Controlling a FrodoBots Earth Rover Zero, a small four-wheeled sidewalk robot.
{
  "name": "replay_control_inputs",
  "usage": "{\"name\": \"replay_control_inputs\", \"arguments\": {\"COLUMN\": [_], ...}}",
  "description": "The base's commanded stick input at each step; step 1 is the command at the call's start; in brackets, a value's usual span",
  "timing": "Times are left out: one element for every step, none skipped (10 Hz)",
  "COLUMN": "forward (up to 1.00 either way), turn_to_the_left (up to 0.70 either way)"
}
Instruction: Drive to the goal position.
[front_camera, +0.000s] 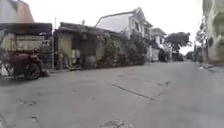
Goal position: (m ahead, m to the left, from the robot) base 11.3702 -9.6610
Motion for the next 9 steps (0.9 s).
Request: {"name": "replay_control_inputs", "arguments": {"forward": [0.0, 0.0, 0.0, 0.0, 0.0, 0.0, 0.0, 0.0, 0.0], "turn_to_the_left": [-1.0, -1.0, -1.0, -1.0, -1.0, -1.0, -1.0, -1.0, -1.0]}}
